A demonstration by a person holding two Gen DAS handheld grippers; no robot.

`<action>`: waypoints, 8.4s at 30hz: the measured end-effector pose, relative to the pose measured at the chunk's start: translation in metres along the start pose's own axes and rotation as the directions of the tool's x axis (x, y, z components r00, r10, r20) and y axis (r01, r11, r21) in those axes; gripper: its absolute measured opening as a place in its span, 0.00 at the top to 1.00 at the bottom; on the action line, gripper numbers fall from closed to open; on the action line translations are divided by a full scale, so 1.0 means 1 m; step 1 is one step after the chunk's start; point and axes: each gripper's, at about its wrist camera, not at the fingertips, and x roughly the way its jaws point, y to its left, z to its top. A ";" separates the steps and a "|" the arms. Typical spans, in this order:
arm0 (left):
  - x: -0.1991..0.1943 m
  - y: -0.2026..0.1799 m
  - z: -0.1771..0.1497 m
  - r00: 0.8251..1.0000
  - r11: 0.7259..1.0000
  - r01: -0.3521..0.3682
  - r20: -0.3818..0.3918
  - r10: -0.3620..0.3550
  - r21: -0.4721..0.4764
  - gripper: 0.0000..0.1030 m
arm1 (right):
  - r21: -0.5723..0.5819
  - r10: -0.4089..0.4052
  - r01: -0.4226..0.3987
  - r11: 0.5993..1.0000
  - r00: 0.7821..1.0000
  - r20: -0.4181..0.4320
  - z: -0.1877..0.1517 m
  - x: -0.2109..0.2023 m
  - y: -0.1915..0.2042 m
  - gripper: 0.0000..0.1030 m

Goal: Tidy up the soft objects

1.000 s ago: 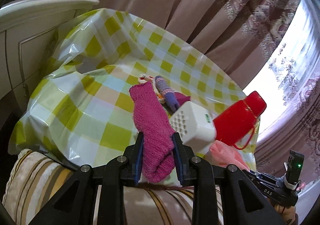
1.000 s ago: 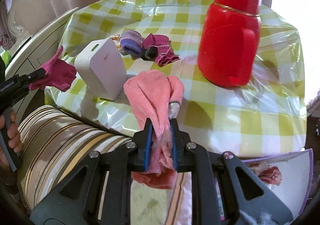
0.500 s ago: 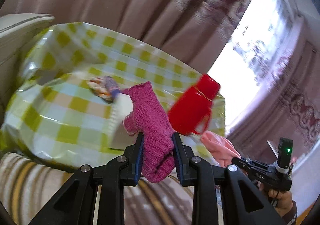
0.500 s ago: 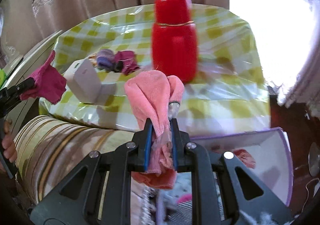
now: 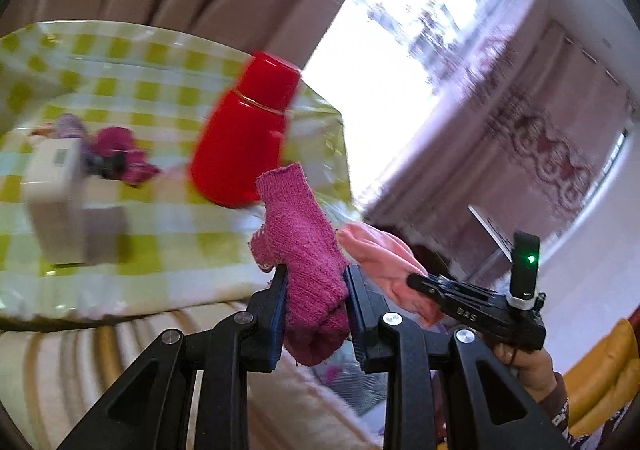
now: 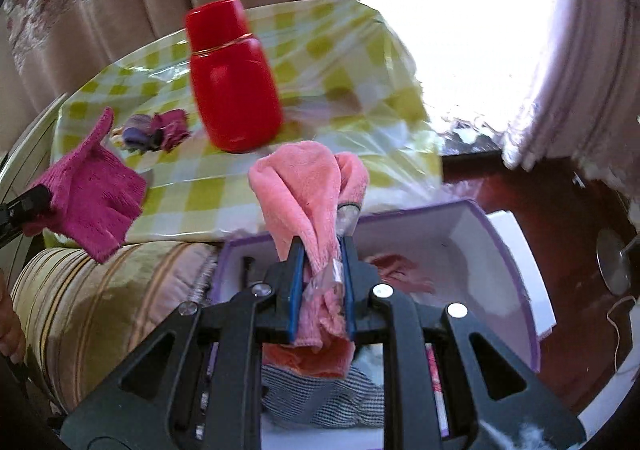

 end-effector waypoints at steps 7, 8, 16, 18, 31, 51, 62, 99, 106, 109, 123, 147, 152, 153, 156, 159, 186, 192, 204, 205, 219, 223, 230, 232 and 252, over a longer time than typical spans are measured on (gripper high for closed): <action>0.054 -0.052 0.000 0.990 0.991 0.079 -0.122 -0.066 0.109 0.72 | 0.066 -0.056 0.056 0.996 0.998 -0.002 -0.013 -0.010 -0.042 0.80; 0.061 -0.056 0.000 0.988 0.989 0.086 -0.137 -0.070 0.118 0.72 | 0.073 -0.063 0.063 0.995 0.998 -0.002 -0.015 -0.012 -0.047 0.80; 0.118 -0.070 -0.006 0.967 0.968 0.001 -0.248 0.063 0.252 0.43 | 0.133 -0.102 0.103 0.986 0.995 -0.014 -0.024 -0.014 -0.078 0.76; 0.122 -0.063 -0.006 0.963 0.968 -0.032 -0.251 0.096 0.248 0.43 | 0.139 -0.109 0.110 0.984 0.994 -0.021 -0.025 -0.013 -0.081 0.73; 0.097 -0.037 -0.008 0.970 0.973 -0.108 -0.194 0.148 0.203 0.41 | 0.108 -0.073 0.077 0.991 0.996 -0.041 -0.026 -0.001 -0.071 0.55; -0.032 0.047 0.050 0.961 0.965 -0.259 0.111 0.253 0.037 0.36 | -0.096 0.032 -0.034 0.995 0.999 -0.026 0.012 0.009 0.032 0.48; -0.084 0.135 0.075 0.907 0.924 -0.357 0.185 0.378 -0.138 0.36 | -0.226 0.119 -0.120 0.967 0.993 -0.021 0.041 0.028 0.105 0.45; -0.036 0.283 0.205 0.923 0.896 -0.294 0.144 0.356 -0.334 0.36 | -0.319 0.214 -0.183 0.930 0.975 0.064 0.189 0.151 0.272 0.36; 0.006 0.322 0.182 0.962 0.905 -0.216 0.080 0.262 -0.367 0.43 | -0.269 0.238 -0.226 0.936 0.971 0.012 0.171 0.196 0.264 0.45; 0.022 0.338 0.175 0.968 0.896 -0.210 0.045 0.246 -0.391 0.49 | -0.281 0.245 -0.239 0.930 0.969 -0.013 0.164 0.210 0.267 0.48; 0.072 0.363 0.157 0.979 0.906 -0.199 -0.045 0.197 -0.374 0.51 | -0.373 0.287 -0.300 0.878 0.954 -0.090 0.142 0.250 0.282 0.53; 0.087 0.363 0.149 0.987 0.923 -0.160 -0.061 0.147 -0.351 0.85 | -0.341 0.276 -0.306 0.889 0.952 -0.135 0.134 0.284 0.286 0.73; 0.078 0.359 0.153 0.990 0.927 -0.140 -0.023 0.142 -0.349 0.86 | -0.356 0.279 -0.298 0.886 0.955 -0.104 0.134 0.278 0.289 0.76; 0.076 0.359 0.154 0.990 0.927 -0.138 -0.016 0.142 -0.348 0.86 | -0.358 0.280 -0.297 0.885 0.955 -0.100 0.134 0.277 0.289 0.76; 0.071 0.356 0.156 0.990 0.929 -0.132 0.004 0.142 -0.347 0.86 | -0.358 0.275 -0.288 0.888 0.957 -0.089 0.134 0.275 0.289 0.77; 0.067 0.353 0.158 0.990 0.931 -0.126 0.021 0.142 -0.343 0.86 | -0.350 0.276 -0.284 0.892 0.958 -0.076 0.135 0.270 0.287 0.77; -0.008 0.253 0.163 0.980 0.969 -0.057 0.170 0.099 -0.239 0.86 | -0.302 0.223 -0.201 0.932 0.974 0.038 0.138 0.168 0.256 0.77; -0.007 0.209 0.149 0.986 0.981 -0.027 0.158 0.058 -0.191 0.86 | -0.263 0.199 -0.177 0.948 0.978 0.060 0.127 0.130 0.231 0.77; 0.030 0.134 0.085 0.997 0.982 0.073 0.032 -0.069 -0.175 0.86 | -0.210 0.107 -0.091 0.973 0.992 0.066 0.086 0.073 0.155 0.77; 0.034 0.129 0.080 0.997 0.982 0.080 0.018 -0.078 -0.172 0.86 | -0.200 0.096 -0.082 0.976 0.994 0.061 0.081 0.070 0.146 0.77; 0.109 0.027 0.013 0.943 0.976 0.199 -0.253 -0.216 -0.091 0.86 | -0.095 -0.100 0.099 0.991 0.995 -0.005 0.021 0.027 0.026 0.77; 0.123 0.004 0.003 0.926 0.973 0.219 -0.300 -0.229 -0.069 0.86 | -0.058 -0.138 0.136 0.989 0.990 -0.036 0.005 0.023 -0.004 0.77; 0.146 -0.019 -0.004 0.908 0.971 0.235 -0.344 -0.238 -0.052 0.52 | 0.024 -0.178 0.180 0.983 0.982 -0.060 -0.005 0.017 -0.041 0.75; 0.147 -0.019 -0.006 0.910 0.971 0.233 -0.342 -0.236 -0.049 0.48 | 0.046 -0.183 0.186 0.981 0.981 -0.063 -0.005 0.016 -0.048 0.75; 0.097 -0.004 0.028 0.978 0.991 0.121 -0.176 -0.111 0.051 0.48 | 0.021 -0.109 0.110 0.994 0.993 -0.053 0.004 0.024 -0.019 0.58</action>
